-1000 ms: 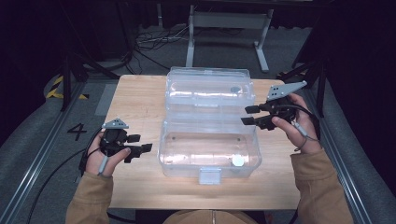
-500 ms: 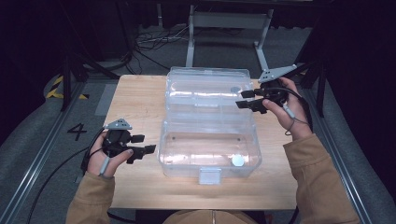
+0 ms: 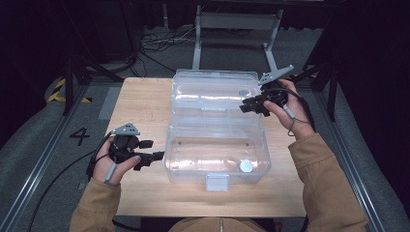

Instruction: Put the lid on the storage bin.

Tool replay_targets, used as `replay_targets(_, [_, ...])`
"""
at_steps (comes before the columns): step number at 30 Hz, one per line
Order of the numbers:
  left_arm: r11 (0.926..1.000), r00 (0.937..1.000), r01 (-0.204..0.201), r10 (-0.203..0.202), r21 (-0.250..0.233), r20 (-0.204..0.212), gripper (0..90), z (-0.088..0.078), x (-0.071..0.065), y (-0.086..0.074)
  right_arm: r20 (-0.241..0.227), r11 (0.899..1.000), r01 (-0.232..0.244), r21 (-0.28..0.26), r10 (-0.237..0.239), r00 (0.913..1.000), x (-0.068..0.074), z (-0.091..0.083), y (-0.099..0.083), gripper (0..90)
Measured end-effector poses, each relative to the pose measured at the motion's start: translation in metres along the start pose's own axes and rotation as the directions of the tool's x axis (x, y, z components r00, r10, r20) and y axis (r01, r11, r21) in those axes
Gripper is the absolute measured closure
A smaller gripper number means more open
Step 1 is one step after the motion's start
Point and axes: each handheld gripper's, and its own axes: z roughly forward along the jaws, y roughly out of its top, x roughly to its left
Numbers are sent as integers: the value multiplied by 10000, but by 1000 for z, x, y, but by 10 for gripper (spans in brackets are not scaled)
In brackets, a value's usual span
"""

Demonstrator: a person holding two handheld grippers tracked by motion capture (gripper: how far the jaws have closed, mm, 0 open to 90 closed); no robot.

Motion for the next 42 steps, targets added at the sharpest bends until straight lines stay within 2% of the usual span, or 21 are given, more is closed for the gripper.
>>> replay_targets(5, [9997, 9995, -226, 224, 77, 231, 343, 3, -6, 3, -124, 10000, 38, 59, -37, 9999, 0, 0, 1, 718])
replay_targets(8, [9989, 9982, -441, 434, 159, 424, 346, 8, -11, 4, -29, 9995, 186, 243, -185, 9998, 3, -1, 2, 725])
replay_targets(13, [9972, 9948, -699, 677, 265, 764, 354, 14, -19, 6, 11, 9993, 290, 235, -290, 9996, 3, -1, 2, 725])
replay_targets(14, [9952, 9910, -910, 869, 365, 1017, 356, 19, -24, 8, 10, 9993, 301, 228, -301, 9995, 3, -1, 2, 725])
replay_targets(15, [9952, 9910, -910, 869, 365, 1017, 356, 19, -24, 8, 10, 9993, 301, 228, -301, 9995, 3, -1, 2, 725])
replay_targets(16, [9922, 9866, -1141, 1073, 501, 1227, 357, 23, -29, 9, 20, 9992, 318, 226, -318, 9995, 3, -1, 2, 724])
replay_targets(17, [9922, 9866, -1141, 1073, 501, 1227, 358, 23, -29, 9, 20, 9992, 318, 226, -318, 9995, 3, -1, 2, 724])
replay_targets(23, [9845, 9775, -1513, 1356, 889, 1616, 366, 36, -36, 8, 36, 9994, 281, 197, -281, 9996, 3, -1, 2, 723])
replay_targets(33, [9617, 9589, -2113, 1693, 1744, 2278, 405, 59, -45, 4, -25, 9997, 198, 145, -197, 9998, 3, -1, 1, 724])
replay_targets(36, [9554, 9573, -2233, 1775, 1931, 2283, 412, 64, -47, 3, -22, 9997, 168, 150, -167, 9999, 4, -1, 1, 724])
replay_targets(38, [9537, 9557, -2260, 1776, 1983, 2349, 418, 66, -47, 3, -22, 9998, 160, 148, -160, 9999, 4, -1, 1, 724])
replay_targets(42, [9533, 9575, -2164, 1651, 2106, 2363, 439, 71, -46, 1, -13, 9998, 135, 136, -135, 9999, 4, -1, 1, 724])
